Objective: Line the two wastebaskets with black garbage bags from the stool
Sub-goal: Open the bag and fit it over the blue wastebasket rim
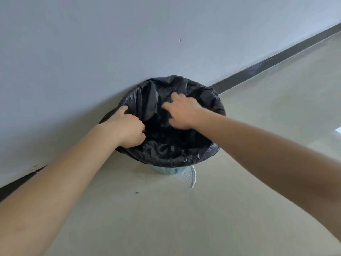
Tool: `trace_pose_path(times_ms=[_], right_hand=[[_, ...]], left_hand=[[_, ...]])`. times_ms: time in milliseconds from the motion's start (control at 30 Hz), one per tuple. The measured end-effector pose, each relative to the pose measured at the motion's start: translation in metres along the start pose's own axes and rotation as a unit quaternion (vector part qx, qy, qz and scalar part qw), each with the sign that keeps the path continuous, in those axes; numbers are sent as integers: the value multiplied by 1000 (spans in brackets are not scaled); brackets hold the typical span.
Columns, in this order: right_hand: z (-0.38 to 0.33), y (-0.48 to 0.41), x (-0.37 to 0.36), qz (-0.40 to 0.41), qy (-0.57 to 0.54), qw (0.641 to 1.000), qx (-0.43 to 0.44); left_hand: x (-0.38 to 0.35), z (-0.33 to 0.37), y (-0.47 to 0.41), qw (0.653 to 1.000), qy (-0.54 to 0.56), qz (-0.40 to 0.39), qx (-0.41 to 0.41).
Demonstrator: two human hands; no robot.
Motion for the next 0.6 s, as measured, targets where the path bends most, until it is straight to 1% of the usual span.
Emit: trace_pose_path(times_ms=[33, 100, 133, 200, 233, 267, 300, 367, 400, 433, 467, 500, 533, 600], right_hand=[[-2, -6, -16, -58, 20, 998, -15], [-3, -18, -40, -151, 3, 988, -43], [-4, -21, -46, -185, -9, 982, -48], [-6, -24, -48, -216, -36, 975, -40], [-6, -23, -44, -209, -56, 976, -31], [-5, -20, -37, -181, -81, 980, -24], [-1, -16, -25, -127, -106, 986, -23], [13, -4, 4, 27, -129, 991, -35], [20, 6, 17, 96, -123, 987, -37], [27, 17, 26, 145, -104, 983, -40], [35, 29, 30, 172, -73, 981, -48], [44, 39, 30, 169, -33, 983, -62], [52, 49, 26, 138, 8, 987, -82], [61, 63, 11, 46, 68, 990, -114]], left_hand=[[0, 1, 0, 1000, 6, 7, -2], [-1, 3, -1, 1000, 11, 22, -3], [-2, 4, 0, 1000, 13, 27, -2], [-2, 4, 3, 999, 26, 37, 1], [0, 3, 6, 998, 28, 48, 3], [3, 3, 8, 997, 21, 74, 4], [8, 3, 9, 993, 4, 116, -3], [17, 8, 9, 981, -25, 190, -30], [20, 10, 6, 978, -25, 204, -44], [22, 13, 1, 978, -18, 202, -52], [22, 16, -8, 982, -14, 179, -49], [18, 19, -17, 991, -22, 131, -31], [12, 21, -26, 997, -35, 65, -2], [-2, 21, -35, 993, -69, -65, 70]])
Point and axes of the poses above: each hand's wrist, its own y-axis away from the middle knuckle, its own x-axis out of the back of the hand, z = x × y, the point moved 5 cm from there along -y, towards the middle knuckle, and after that the axes turned 4 degrees about x, right-handed, at the moved point
